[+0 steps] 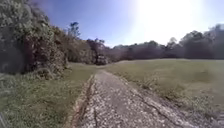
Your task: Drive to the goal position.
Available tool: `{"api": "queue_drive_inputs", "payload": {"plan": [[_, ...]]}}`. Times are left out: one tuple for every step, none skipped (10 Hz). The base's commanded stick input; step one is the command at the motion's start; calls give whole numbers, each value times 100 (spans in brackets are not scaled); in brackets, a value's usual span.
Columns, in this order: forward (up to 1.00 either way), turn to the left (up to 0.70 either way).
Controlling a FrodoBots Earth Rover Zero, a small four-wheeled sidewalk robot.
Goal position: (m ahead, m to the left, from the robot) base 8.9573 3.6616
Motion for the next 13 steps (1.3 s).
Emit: {"api": "queue_drive_inputs", "payload": {"plan": [[0, 0], [0, 0], [0, 0], [0, 0], [0, 0], [0, 0], [32, 0], [67, 2], [26, 28], [0, 45], [0, 45], [0, 45], [0, 43]]}}
